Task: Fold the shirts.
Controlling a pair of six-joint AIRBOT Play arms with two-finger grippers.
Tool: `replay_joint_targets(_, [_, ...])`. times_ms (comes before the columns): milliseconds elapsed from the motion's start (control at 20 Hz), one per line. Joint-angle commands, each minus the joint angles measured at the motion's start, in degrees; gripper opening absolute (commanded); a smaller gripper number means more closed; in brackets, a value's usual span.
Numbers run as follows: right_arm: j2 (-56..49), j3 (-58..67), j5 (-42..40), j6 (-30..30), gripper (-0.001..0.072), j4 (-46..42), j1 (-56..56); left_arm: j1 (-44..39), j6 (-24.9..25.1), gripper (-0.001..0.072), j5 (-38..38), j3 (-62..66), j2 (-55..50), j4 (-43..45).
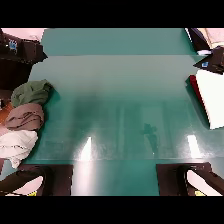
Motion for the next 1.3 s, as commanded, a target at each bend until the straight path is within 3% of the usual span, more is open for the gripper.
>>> replay_joint_targets(0, [0.09,0.07,-0.09,0.0,0.0017,0.07,0.28,0.0,0.02,0.0028,0.04,0.0,0.04,0.02])
replay_joint_targets(500, [0.09,0.07,-0.2,0.0,0.0017,0.07,0.28,0.0,0.02,0.0028,0.07,0.0,0.04,0.02])
replay_joint_targets(650, [0.09,0.07,-0.2,0.0,0.0017,0.07,0.28,0.0,0.02,0.0028,3.23,0.0,0.02,0.02])
replay_joint_targets(750, [0.09,0.07,-0.2,0.0,0.0017,0.07,0.28,0.0,2.86,0.0039,5.07,0.0,-0.24,2.73])
replay_joint_targets(800, [0.09,0.07,-0.13,0.0,0.0017,0.07,0.28,0.0,3.43,0.0282,5.79,-0.07,-0.92,6.71])
replay_joint_targets(850, [0.09,0.07,-0.09,0.0,0.0017,0.11,0.28,0.0,1.31,0.0455,5.68,-0.68,-1.79,12.0])
replay_joint_targets(1050, [0.09,0.07,0.48,0.0,0.0017,0.09,0.28,0.85,-2.54,0.0459,7.43,-9.73,-6.12,28.46])
replay_joint_targets(1250, [0.09,0.07,0.46,0.0,0.0016,0.07,0.28,9.31,-4.24,0.0461,10.49,-20.11,-10.88,28.52])
